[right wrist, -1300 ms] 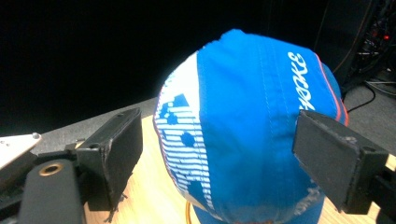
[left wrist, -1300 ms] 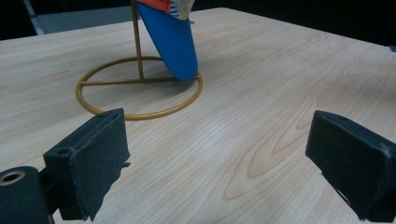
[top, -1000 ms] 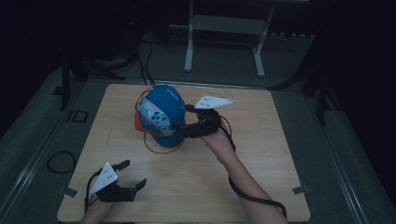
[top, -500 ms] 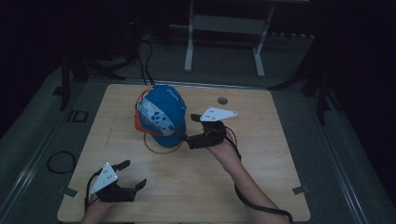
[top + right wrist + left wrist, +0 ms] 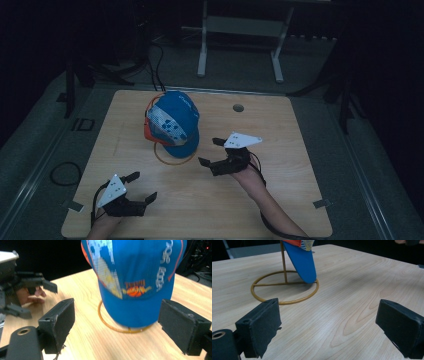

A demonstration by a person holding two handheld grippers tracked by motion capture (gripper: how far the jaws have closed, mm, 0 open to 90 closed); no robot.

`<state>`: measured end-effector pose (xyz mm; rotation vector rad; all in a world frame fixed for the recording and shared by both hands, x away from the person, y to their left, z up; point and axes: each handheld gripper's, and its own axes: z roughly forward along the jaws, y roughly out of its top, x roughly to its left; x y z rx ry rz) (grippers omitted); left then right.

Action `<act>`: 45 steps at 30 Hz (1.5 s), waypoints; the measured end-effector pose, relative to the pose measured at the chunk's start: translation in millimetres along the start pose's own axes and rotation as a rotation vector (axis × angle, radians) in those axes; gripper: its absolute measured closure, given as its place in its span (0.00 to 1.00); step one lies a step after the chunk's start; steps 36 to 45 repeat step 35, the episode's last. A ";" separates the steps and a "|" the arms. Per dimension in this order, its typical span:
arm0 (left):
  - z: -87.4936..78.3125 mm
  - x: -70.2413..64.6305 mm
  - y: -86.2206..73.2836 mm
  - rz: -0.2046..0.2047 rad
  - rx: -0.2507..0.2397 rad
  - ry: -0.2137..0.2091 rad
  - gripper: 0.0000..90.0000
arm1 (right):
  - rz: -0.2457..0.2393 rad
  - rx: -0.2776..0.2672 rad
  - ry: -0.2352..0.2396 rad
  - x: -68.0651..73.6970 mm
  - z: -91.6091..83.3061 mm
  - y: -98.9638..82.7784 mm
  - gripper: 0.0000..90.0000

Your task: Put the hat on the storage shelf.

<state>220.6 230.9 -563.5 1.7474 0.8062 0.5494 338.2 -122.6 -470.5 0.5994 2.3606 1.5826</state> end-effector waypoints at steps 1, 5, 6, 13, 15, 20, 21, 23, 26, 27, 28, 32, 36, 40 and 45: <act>0.1 0.0 -0.1 0.000 0.001 -0.001 0.07 | 0.004 0.000 0.000 -0.6 -0.5 -3.6 0.16; 0.2 0.0 0.0 -0.001 -0.001 -0.001 0.07 | 0.019 0.008 -0.005 -4.4 -1.1 -19.1 0.16; 0.2 0.0 0.0 -0.001 -0.001 -0.001 0.07 | 0.019 0.008 -0.005 -4.4 -1.1 -19.1 0.16; 0.4 -0.3 0.1 0.000 -0.001 -0.002 0.07 | 0.027 0.061 -0.032 -12.6 -2.7 -54.5 0.16; 0.4 -0.4 0.0 -0.001 -0.003 -0.003 0.07 | 0.030 0.072 -0.026 -15.9 -3.2 -61.6 0.16; 0.3 -0.2 0.0 -0.001 -0.002 -0.003 0.07 | 0.029 0.086 -0.028 -24.1 -5.7 -73.4 0.16; 0.4 -0.2 -0.1 -0.001 -0.001 -0.004 0.07 | 0.026 0.087 -0.023 -25.7 -6.3 -75.1 0.16; 0.7 -0.5 -0.3 -0.001 0.000 -0.005 0.07 | 0.030 0.075 -0.023 -29.0 -8.1 -79.1 0.16; 0.8 -0.7 -0.4 0.002 0.002 -0.008 0.07 | 0.020 0.078 -0.025 -33.5 -8.3 -83.5 0.16; 0.8 -0.6 -0.4 0.003 0.003 -0.008 0.07 | 0.025 0.081 -0.026 -34.9 -8.0 -85.2 0.16; 0.8 -0.8 -0.4 0.004 0.005 -0.006 0.07 | 0.028 0.080 -0.028 -36.0 -7.7 -86.5 0.16; 0.8 -0.8 -0.6 0.004 0.004 -0.007 0.07 | 0.021 0.076 -0.033 -36.8 -8.0 -87.4 0.16; 0.8 -0.8 -0.6 0.003 0.004 -0.008 0.07 | 0.013 0.085 -0.035 -36.0 -7.0 -88.0 0.16; 0.8 -0.8 -0.6 0.003 0.004 -0.008 0.07 | 0.013 0.085 -0.035 -36.0 -7.0 -88.0 0.16; 0.8 -0.8 -0.6 0.003 0.004 -0.008 0.07 | 0.013 0.085 -0.035 -36.0 -7.0 -88.0 0.16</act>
